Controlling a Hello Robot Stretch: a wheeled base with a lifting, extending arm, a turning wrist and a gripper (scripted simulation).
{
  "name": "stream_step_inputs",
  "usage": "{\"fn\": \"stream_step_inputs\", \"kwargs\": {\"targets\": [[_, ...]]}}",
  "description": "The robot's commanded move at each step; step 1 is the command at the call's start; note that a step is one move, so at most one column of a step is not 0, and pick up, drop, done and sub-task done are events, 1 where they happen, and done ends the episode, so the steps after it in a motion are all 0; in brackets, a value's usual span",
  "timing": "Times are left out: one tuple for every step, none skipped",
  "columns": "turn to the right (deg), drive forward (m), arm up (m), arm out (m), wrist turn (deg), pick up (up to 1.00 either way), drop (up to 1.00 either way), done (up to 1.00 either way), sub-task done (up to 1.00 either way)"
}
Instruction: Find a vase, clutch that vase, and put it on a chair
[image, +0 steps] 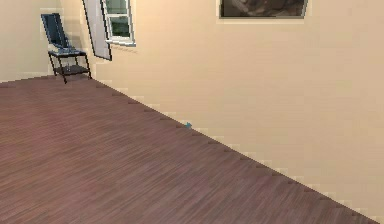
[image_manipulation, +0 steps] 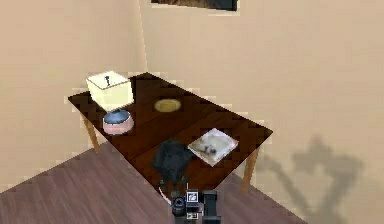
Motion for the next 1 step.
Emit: {"fn": "stream_step_inputs", "kwargs": {"targets": [[0.0,0.0,0.0,0.0,0.0,1.0,0.0,0.0,0.0]]}}
